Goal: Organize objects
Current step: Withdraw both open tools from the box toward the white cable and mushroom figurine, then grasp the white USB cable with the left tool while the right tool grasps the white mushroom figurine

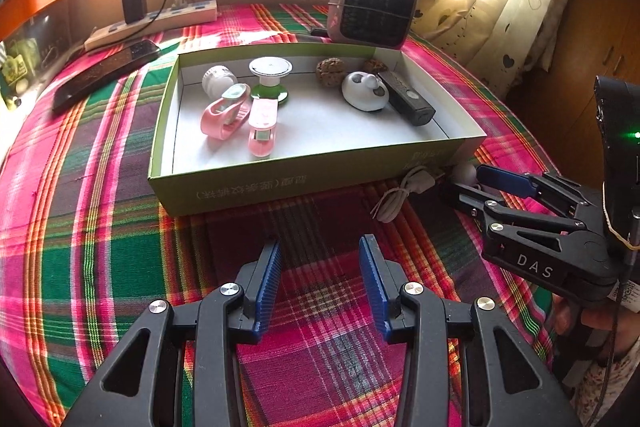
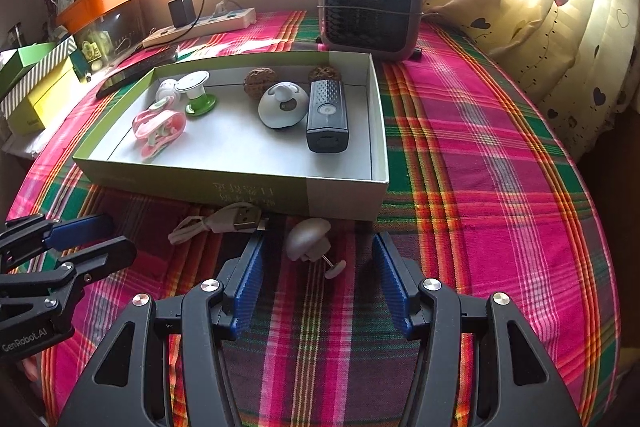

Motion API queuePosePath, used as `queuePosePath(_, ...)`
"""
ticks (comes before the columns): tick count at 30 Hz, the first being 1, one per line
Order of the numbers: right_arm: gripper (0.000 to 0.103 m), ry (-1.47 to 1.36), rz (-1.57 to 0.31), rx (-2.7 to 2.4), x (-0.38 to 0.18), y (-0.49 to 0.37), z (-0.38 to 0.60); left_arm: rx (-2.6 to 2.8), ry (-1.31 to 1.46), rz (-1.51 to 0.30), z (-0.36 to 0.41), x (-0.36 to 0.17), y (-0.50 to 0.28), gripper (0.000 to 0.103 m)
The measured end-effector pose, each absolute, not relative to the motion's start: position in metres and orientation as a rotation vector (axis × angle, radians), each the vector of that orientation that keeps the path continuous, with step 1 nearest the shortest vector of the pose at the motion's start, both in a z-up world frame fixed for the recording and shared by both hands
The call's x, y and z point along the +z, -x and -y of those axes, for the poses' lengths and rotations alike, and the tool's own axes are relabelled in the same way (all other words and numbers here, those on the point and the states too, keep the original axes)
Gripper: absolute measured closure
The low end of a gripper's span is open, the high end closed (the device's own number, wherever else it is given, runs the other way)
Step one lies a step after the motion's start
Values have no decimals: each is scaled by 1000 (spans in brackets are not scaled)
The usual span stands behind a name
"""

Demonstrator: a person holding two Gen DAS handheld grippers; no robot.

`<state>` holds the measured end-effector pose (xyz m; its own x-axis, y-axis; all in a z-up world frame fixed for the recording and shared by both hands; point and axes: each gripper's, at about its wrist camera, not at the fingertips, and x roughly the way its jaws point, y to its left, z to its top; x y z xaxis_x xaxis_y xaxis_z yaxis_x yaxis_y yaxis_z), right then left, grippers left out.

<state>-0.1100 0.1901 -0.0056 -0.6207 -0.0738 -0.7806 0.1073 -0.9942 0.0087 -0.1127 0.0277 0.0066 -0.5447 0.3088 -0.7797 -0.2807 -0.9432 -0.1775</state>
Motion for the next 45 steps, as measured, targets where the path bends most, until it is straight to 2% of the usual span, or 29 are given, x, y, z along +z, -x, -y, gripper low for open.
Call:
queuePosePath(6,48,-1331,-66,-2750,-6,111,-194,2449,1259,50,-35,7,116,65)
queuePosePath(9,59,-1325,-68,-2751,-5,110,-194,2431,1253,32,-41,8,117,65)
queuePosePath(16,73,-1313,-53,-2743,-5,109,-198,2392,1234,-28,-57,10,121,65)
queuePosePath(31,73,-1313,0,-2756,-4,101,-215,2383,1213,-137,-82,9,131,65)
queuePosePath(45,73,-1311,40,-2779,-3,91,-230,2274,1186,-139,-105,11,121,65)
